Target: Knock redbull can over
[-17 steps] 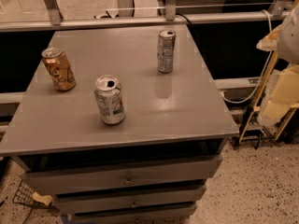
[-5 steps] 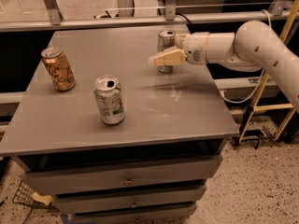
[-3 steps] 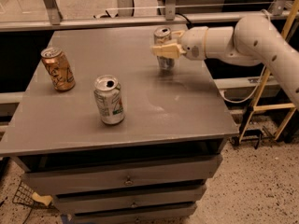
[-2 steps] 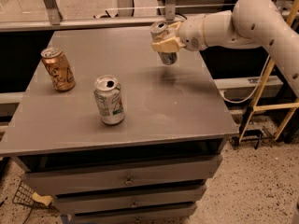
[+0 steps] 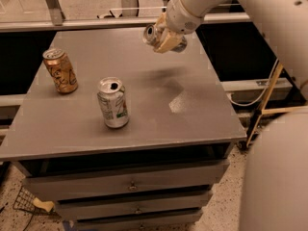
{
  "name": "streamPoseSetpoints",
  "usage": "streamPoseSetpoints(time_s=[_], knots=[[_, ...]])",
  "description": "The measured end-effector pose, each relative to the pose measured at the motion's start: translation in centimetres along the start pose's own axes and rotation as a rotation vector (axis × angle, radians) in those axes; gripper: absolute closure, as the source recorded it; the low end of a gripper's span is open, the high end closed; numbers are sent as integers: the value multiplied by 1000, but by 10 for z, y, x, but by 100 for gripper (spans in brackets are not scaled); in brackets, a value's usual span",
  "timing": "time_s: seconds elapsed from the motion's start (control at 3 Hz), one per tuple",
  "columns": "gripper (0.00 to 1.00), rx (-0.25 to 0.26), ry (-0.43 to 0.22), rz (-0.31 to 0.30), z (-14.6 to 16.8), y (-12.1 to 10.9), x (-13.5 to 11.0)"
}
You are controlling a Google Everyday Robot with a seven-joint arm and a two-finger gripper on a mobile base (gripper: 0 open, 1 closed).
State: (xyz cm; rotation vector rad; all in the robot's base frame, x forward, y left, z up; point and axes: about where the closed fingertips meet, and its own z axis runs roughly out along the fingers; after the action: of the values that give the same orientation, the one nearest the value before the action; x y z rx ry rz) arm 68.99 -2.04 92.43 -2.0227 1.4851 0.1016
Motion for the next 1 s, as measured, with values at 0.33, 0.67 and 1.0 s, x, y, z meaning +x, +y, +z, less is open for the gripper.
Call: streamPoseSetpoints(time_s=[0.33,0.67,1.0], knots=[[100,-178,191,-187,12,17,10],[100,-359,318,-300,23,35,23],[100,-465,387,-369,37,41,33]])
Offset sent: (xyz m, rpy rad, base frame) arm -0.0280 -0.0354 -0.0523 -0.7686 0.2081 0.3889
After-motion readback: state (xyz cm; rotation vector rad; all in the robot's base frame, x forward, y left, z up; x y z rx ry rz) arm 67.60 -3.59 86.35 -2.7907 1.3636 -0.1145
